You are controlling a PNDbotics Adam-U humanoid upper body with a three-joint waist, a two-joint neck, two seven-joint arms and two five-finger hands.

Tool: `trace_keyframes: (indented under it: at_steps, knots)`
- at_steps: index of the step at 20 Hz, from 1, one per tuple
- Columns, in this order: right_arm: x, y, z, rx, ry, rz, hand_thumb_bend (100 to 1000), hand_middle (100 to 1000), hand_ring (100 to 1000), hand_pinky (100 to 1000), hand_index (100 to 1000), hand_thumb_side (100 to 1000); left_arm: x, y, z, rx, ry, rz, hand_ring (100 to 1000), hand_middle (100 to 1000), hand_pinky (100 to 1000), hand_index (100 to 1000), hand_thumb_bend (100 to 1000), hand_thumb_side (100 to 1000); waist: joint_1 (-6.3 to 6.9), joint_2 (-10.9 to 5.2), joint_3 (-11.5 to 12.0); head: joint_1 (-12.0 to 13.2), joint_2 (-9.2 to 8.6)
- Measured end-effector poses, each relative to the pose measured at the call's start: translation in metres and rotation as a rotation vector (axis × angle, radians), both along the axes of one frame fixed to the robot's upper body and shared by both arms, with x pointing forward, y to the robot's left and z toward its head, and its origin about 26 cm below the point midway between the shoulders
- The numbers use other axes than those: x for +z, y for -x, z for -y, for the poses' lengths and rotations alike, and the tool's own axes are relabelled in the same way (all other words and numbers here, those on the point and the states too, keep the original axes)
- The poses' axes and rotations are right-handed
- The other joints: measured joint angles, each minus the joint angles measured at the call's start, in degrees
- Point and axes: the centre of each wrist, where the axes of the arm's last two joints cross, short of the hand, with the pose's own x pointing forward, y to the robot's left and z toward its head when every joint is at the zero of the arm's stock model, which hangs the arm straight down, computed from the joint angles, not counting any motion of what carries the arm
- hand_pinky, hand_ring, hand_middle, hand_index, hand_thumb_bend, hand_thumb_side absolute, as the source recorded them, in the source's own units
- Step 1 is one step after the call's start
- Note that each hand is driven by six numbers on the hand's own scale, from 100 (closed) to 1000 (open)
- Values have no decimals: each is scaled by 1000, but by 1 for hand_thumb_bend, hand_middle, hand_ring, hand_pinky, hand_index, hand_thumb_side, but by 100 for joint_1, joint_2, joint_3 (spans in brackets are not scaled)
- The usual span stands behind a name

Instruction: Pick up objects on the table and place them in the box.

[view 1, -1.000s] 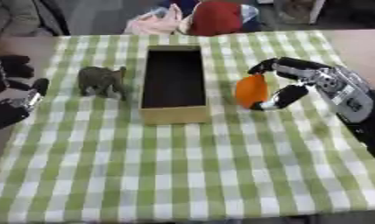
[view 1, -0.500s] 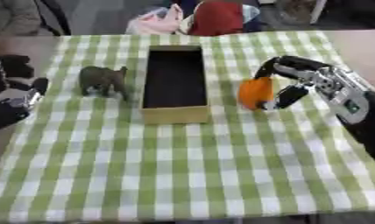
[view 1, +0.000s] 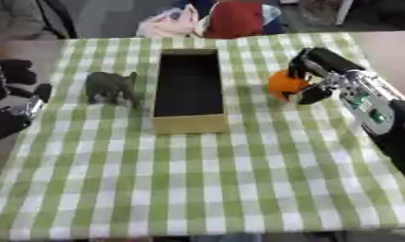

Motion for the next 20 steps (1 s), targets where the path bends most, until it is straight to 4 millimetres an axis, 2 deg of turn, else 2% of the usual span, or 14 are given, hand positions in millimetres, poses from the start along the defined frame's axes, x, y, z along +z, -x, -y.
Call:
trace_keyframes:
  at_steps: [4, 5, 6, 9, 10, 11, 14, 17, 20]
  knots:
    - [18, 2, -12, 40, -58, 58, 176, 291, 505, 636, 415, 100, 0, 0, 0, 0, 0, 0, 719, 631, 646, 782, 348, 302, -3, -1, -25, 0, 0]
    - [25, 2, -16, 56, -70, 76, 109, 293, 506, 636, 416, 100, 0, 0, 0, 0, 0, 0, 719, 631, 646, 782, 348, 302, -5, -1, -27, -1, 0]
    - [34, 3, -21, 72, -83, 93, 179, 293, 507, 635, 416, 100, 0, 0, 0, 0, 0, 0, 719, 631, 645, 782, 348, 302, -10, -2, -27, -2, 0]
    - [60, 3, -34, 120, -111, 141, 179, 292, 507, 635, 415, 100, 0, 0, 0, -1, 0, -1, 719, 631, 646, 782, 348, 302, -39, -18, -26, -7, 0]
    - [69, 3, -39, 133, -117, 157, 152, 296, 509, 636, 418, 100, 0, 0, 0, -2, -1, -1, 719, 631, 646, 782, 348, 301, -50, -27, -21, -10, 0]
    - [77, 2, -42, 144, -122, 170, 183, 296, 509, 636, 418, 100, 0, 0, 0, -2, -1, -2, 720, 631, 646, 781, 348, 301, -57, -35, -13, -14, 0]
    - [96, -1, -56, 179, -127, 195, 195, 304, 515, 640, 425, 100, -1, 0, 2, -10, -5, -6, 720, 631, 646, 781, 348, 298, -81, -43, 34, -36, 0]
    - [106, -7, -74, 220, -131, 197, 192, 309, 519, 642, 429, 100, 1, -1, 4, -22, -8, -1, 721, 631, 646, 781, 348, 298, -93, -61, 107, -78, 0]
    - [104, -16, -90, 252, -128, 178, 193, 316, 526, 647, 436, 100, 4, -3, 6, -34, -11, 4, 722, 631, 646, 782, 349, 296, -93, -65, 194, -135, 0]
